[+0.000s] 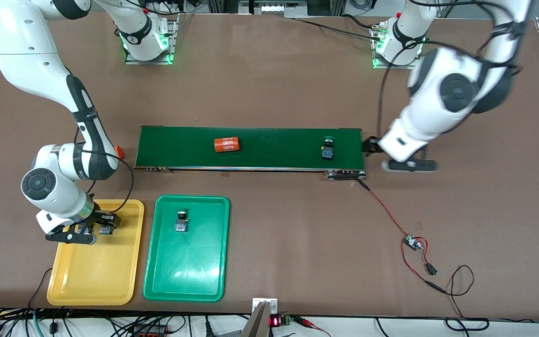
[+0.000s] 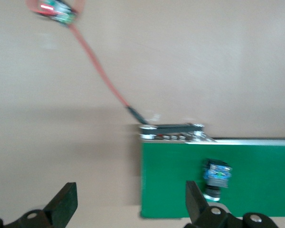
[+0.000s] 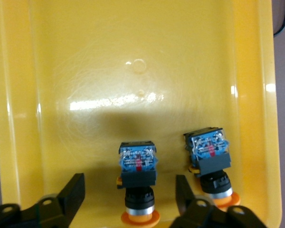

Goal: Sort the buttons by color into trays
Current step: 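Release the orange button into the yellow tray while the left gripper withdraws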

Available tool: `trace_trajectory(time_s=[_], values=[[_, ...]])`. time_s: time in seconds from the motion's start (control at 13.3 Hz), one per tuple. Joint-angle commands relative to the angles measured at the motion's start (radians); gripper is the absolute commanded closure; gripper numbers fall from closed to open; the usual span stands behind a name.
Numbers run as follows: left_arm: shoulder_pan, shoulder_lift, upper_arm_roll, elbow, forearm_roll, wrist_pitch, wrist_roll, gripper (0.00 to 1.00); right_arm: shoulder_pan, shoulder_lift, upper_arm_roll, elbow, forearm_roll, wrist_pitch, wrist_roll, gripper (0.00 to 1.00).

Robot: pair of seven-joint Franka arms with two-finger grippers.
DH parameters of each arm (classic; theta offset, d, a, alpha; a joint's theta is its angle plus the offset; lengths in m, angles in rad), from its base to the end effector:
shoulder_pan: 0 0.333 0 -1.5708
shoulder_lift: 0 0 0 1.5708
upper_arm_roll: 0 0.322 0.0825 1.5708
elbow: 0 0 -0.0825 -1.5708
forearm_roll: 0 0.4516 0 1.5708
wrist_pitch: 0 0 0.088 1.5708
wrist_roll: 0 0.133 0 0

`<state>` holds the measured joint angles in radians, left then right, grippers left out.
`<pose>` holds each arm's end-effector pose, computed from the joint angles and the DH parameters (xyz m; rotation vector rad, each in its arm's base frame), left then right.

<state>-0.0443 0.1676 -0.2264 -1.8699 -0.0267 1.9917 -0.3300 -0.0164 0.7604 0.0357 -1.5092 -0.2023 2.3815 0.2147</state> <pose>0.6336 -0.1745 0.3732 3.0917 0.1129 -0.0899 0.7832 0.0061 0.1604 3.0245 -0.1024 0.1918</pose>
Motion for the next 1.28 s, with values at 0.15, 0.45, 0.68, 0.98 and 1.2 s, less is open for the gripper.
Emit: trace_trajectory(time_s=[0.15, 0.45, 0.68, 0.98, 1.2], values=[[0.066, 0.006, 0.110, 0.222, 0.025, -0.195, 0.008, 0.00, 0.033, -0.154, 0.010, -0.031, 0.115, -0.256, 0.008, 0.00], [0.090, 0.015, 0.137, 0.380, 0.039, -0.270, 0.094, 0.00, 0.041, -0.315, 0.038, -0.124, 0.150, -0.391, 0.008, 0.00], [0.090, 0.017, 0.141, 0.483, 0.047, -0.349, 0.190, 0.00, 0.041, -0.416, 0.068, -0.198, 0.184, -0.446, 0.028, 0.00], [0.129, 0.006, 0.161, 0.494, 0.047, -0.438, 0.259, 0.00, 0.039, -0.463, 0.118, -0.241, 0.182, -0.444, 0.111, 0.00], [0.129, -0.011, 0.151, 0.482, 0.042, -0.472, 0.252, 0.00, 0.039, -0.454, 0.118, -0.241, 0.182, -0.439, 0.104, 0.00]])
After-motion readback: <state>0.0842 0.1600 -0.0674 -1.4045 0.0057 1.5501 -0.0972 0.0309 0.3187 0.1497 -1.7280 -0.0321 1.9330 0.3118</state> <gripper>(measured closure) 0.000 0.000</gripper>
